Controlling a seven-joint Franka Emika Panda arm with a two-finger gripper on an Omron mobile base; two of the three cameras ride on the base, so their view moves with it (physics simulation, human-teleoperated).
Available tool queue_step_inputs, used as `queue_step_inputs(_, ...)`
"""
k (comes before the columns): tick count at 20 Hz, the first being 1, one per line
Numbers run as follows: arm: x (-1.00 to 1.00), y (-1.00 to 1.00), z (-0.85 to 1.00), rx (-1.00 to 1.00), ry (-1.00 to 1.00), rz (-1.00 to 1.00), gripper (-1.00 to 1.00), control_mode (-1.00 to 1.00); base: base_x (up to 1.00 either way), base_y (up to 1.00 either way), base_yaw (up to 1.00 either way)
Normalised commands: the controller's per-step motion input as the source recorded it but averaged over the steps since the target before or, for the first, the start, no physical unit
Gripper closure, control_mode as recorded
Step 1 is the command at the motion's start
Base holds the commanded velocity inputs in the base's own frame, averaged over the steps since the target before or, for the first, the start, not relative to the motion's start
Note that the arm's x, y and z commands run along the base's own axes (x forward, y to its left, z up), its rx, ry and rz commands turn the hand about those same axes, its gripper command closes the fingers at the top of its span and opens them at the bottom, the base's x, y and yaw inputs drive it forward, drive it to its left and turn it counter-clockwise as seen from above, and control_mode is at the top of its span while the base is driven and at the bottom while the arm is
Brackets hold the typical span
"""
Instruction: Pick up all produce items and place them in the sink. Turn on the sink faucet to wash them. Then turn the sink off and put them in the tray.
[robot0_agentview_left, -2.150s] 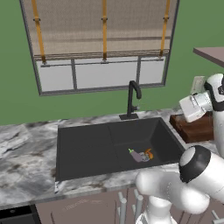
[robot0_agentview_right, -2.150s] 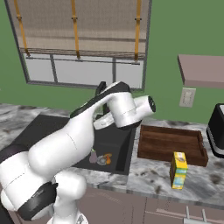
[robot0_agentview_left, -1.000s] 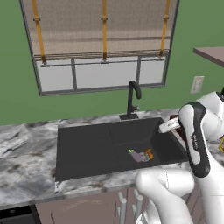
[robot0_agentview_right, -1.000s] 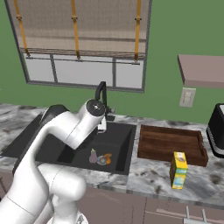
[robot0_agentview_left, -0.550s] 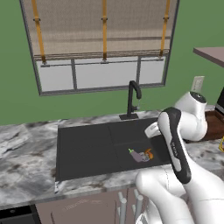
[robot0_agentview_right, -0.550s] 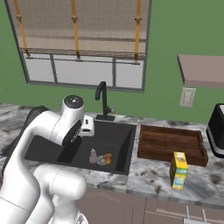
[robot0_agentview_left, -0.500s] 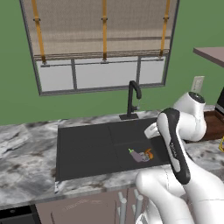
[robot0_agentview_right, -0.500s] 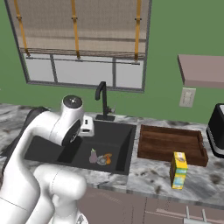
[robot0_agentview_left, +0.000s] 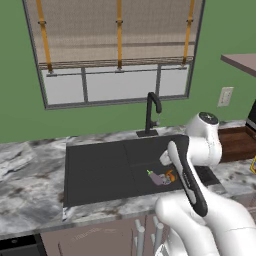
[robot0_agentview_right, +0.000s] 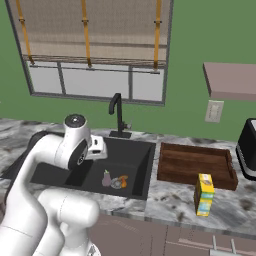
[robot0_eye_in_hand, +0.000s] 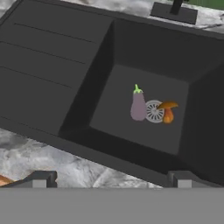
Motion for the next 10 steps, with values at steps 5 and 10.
queue_step_inputs(5,0.22,0.12,-0.26,-0.05,0.08,-0.02,-1.0,-1.0,0.0,0.0,0.0)
queue_step_inputs(10,0.13,0.0,-0.25,-0.01,0.07,-0.03,-1.0,-1.0,0.0,0.0,0.0)
